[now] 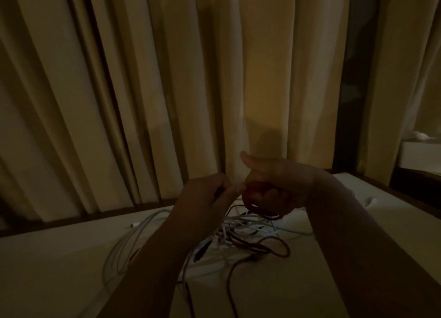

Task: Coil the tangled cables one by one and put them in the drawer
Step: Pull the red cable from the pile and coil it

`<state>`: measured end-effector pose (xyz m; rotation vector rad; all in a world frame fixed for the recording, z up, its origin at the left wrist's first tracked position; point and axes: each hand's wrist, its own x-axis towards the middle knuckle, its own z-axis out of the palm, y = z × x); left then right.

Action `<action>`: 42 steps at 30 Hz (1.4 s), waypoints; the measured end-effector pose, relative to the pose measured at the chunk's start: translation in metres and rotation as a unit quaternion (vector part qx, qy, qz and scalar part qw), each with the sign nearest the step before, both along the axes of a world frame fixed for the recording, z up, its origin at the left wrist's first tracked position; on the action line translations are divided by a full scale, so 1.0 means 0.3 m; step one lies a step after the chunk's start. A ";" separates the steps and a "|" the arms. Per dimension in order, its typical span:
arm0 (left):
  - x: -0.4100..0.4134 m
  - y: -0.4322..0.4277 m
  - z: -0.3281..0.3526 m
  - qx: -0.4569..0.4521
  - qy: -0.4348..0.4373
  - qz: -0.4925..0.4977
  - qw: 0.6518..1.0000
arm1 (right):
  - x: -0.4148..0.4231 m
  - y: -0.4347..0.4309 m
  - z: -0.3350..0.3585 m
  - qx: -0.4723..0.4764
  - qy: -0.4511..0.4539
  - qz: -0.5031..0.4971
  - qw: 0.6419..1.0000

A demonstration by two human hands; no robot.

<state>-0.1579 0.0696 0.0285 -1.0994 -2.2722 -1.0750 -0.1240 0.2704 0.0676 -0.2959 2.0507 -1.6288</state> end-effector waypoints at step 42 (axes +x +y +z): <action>-0.002 -0.038 0.027 -0.055 0.062 0.062 0.995 | -0.011 0.007 0.012 0.321 0.206 -0.196 0.903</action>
